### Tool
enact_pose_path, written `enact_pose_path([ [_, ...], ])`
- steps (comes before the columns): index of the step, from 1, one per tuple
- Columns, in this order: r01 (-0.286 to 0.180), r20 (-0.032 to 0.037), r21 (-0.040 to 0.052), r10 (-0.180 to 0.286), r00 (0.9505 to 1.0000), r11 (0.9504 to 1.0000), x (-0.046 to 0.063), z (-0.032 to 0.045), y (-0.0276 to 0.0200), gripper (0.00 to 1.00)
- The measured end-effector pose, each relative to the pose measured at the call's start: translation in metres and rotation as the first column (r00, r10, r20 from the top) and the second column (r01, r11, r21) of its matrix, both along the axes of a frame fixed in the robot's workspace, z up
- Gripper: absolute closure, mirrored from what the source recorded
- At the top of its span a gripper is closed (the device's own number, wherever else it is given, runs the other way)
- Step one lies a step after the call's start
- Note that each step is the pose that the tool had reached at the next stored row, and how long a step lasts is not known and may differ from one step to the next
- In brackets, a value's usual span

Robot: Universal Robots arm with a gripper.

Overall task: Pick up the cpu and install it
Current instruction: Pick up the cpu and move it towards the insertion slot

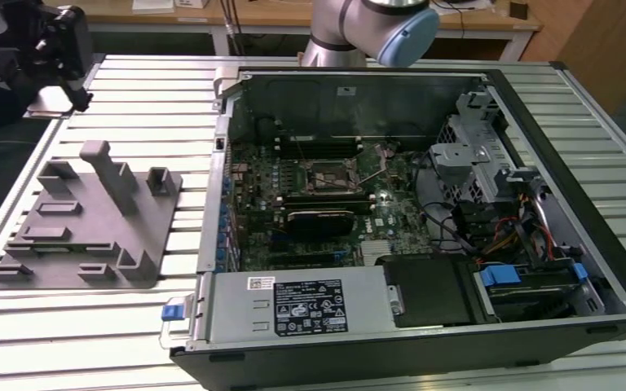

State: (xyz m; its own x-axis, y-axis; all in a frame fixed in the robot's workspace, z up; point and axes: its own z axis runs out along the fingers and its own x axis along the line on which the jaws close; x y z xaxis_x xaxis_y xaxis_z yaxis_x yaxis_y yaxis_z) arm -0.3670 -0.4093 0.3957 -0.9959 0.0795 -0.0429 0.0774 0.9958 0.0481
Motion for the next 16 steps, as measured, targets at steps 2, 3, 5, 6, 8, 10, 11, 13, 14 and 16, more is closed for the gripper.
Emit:
enact_pose_path([
  [2, 0.000, 0.0001, 0.0001, 0.000, 1.0000, 1.0000, 0.007, -0.0001, 0.0000, 0.45],
  [3, 0.000, 0.0001, 0.0001, 0.000, 1.0000, 1.0000, 0.011, -0.0001, 0.0000, 0.45],
  [5, 0.000, 0.0001, 0.0000, 0.000, 1.0000, 1.0000, 0.018, 0.0000, 0.0000, 0.45],
  [6, 0.000, 0.0001, 0.0001, 0.000, 1.0000, 1.0000, 0.021, 0.0000, 0.0000, 0.45],
  [8, 0.000, 0.0002, 0.0001, 0.000, 1.0000, 1.0000, 0.027, -0.0001, 0.0000, 0.45],
  [10, 0.000, 0.0000, 0.0000, 0.000, 1.0000, 1.0000, 0.033, 0.0000, 0.0000, 0.45],
  [11, 0.000, 0.0001, 0.0001, 0.000, 1.0000, 1.0000, 0.037, -0.0001, 0.0000, 0.45],
  [13, 0.000, 0.0001, 0.0001, 0.000, 1.0000, 1.0000, 0.043, -0.0001, 0.0000, 0.45],
  [14, 0.000, 0.0001, 0.0000, 0.000, 1.0000, 1.0000, 0.045, 0.0000, 0.0000, 0.45],
  [16, 0.000, 0.0000, 0.0001, 0.000, 1.0000, 1.0000, 0.051, 0.0000, 0.0000, 0.45],
])
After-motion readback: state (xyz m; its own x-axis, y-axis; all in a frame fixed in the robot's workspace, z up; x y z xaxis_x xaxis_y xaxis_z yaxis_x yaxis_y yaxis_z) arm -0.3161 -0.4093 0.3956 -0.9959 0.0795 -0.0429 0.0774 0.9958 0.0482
